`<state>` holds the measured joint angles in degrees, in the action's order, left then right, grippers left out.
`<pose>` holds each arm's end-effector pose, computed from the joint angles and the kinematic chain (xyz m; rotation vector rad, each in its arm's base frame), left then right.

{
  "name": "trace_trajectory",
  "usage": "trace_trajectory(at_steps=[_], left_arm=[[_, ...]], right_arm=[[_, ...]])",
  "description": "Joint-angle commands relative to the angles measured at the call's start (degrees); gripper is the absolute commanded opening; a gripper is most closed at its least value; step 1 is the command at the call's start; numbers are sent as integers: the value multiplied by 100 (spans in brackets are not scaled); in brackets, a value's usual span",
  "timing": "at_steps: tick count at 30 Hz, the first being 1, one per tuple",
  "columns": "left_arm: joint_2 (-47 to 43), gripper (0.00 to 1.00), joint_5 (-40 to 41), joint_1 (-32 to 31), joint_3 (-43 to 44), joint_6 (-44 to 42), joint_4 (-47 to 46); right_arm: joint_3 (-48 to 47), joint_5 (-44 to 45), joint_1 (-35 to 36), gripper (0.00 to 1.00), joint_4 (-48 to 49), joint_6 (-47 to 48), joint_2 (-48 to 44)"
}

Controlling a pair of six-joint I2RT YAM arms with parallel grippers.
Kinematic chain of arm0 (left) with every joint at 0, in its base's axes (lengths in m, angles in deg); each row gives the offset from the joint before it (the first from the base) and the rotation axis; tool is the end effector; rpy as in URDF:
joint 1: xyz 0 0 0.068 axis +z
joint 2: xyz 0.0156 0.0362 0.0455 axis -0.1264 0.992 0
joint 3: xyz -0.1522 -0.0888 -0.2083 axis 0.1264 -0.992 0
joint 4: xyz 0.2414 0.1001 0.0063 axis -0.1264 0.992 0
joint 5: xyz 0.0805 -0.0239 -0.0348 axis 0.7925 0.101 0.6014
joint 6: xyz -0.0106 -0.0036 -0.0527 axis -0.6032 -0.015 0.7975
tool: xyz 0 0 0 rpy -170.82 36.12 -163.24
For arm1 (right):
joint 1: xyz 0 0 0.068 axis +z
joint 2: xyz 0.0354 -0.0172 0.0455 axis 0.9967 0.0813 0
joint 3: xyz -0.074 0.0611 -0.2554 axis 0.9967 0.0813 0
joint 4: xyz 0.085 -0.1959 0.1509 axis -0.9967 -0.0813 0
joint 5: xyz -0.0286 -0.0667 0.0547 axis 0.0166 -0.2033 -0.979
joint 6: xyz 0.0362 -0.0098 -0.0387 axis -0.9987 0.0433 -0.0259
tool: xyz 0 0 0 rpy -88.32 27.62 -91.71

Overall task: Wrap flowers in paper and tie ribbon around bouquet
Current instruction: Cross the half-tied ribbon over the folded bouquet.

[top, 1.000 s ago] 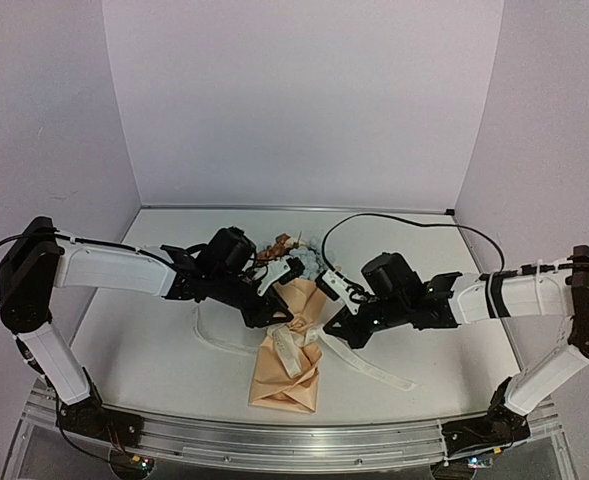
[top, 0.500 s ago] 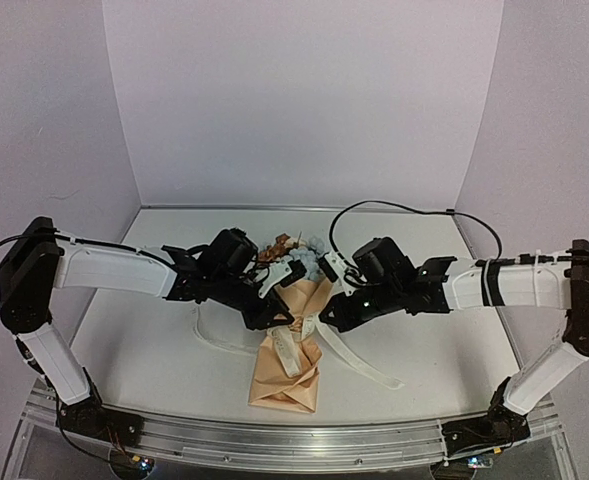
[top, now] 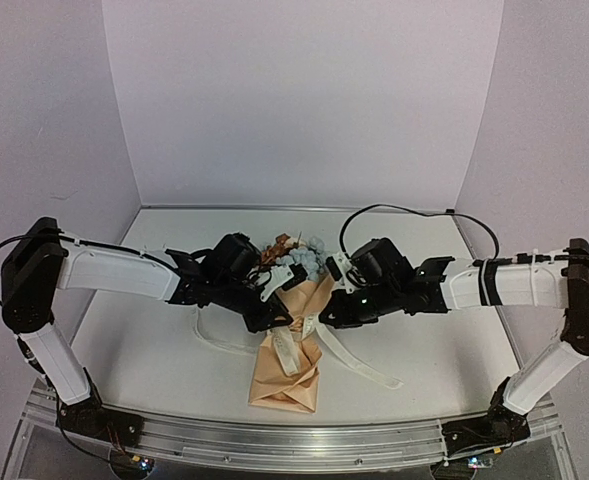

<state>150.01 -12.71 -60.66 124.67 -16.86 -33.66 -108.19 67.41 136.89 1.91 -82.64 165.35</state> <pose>0.2089 -0.2981 0.1967 1.3801 1.9935 -0.6997 0.2011 0.2683 0.2150 -0.5748 2.4692 0.9777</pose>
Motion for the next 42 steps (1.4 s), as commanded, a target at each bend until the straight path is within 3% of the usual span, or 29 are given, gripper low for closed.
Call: trace_trajectory(at_steps=[1, 14, 27, 42], left_arm=[[0, 24, 162, -36, -49, -10, -197], [-198, 1, 260, -66, -200, 0, -402], [-659, 0, 161, -70, -536, 46, -888], [-837, 0, -48, -66, -669, 82, -1072]], right_arm=[[-274, -52, 37, 0, 85, -508, 72], [-477, -505, 37, 0, 77, -1076, 213], [-900, -957, 38, 0, 25, -1608, 768], [-1249, -889, 57, 0, -248, -1801, 1296]])
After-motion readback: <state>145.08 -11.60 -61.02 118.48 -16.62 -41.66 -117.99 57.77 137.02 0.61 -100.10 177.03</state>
